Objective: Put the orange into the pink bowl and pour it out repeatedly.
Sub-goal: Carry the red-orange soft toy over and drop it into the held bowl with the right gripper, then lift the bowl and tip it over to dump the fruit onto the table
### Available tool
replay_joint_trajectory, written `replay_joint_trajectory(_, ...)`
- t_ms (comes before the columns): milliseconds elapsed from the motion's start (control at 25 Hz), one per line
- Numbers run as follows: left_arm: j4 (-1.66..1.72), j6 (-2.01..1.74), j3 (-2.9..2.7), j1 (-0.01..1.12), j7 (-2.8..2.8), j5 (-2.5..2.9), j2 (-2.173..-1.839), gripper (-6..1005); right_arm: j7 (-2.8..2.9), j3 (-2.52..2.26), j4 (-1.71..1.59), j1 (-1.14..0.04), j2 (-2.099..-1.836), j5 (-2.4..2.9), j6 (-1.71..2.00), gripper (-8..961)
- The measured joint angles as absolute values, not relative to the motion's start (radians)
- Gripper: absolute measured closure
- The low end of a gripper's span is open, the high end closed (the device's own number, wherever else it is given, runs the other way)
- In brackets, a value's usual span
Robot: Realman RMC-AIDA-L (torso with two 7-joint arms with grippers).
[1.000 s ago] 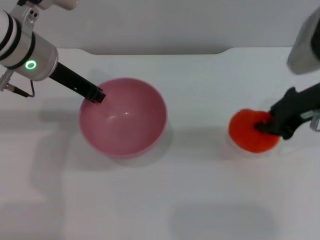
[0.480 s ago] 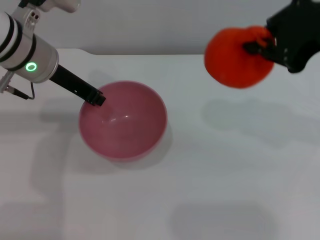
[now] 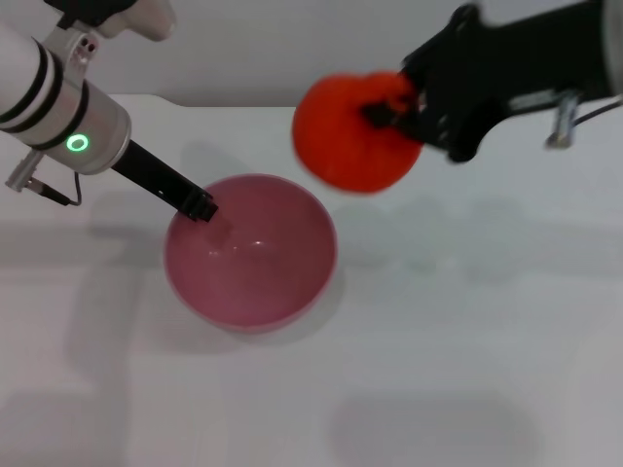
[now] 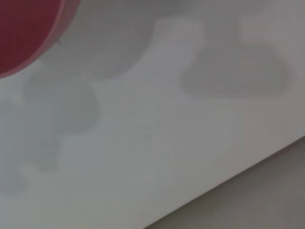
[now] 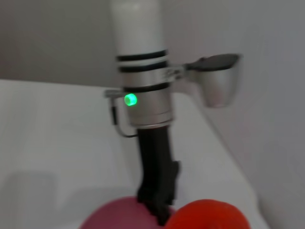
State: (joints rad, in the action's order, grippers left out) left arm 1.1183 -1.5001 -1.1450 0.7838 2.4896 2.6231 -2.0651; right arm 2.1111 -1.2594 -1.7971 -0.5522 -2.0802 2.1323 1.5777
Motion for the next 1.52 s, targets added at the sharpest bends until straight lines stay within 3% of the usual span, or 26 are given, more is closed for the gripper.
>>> replay_joint_trajectory(880, 1.126, -1.498, -1.182, 0.796, 2.493, 2.571, -2.068, 955, 2.09, -1.512, -1.558, -0.597, -2.079, 2.139, 1.38, 831)
replay_joint_trajectory(1080, 1.123, -1.495, -1.181, 0.794, 2.492, 2.571, -2.066, 955, 2.091, -1.501, -1.57, -0.592, -2.08, 2.14, 1.386, 598)
replay_joint_trajectory(1280, 1.121, -1.494, -1.181, 0.793, 2.492, 2.571, -2.066, 955, 2.083, -1.446, -1.618, -0.551, -2.083, 2.126, 1.361, 454)
replay_joint_trajectory(1520, 1.12, -1.487, -1.181, 0.793, 2.489, 2.571, -2.066, 955, 1.832, -1.265, -1.601, -0.384, -2.09, 1.71, 1.243, 454)
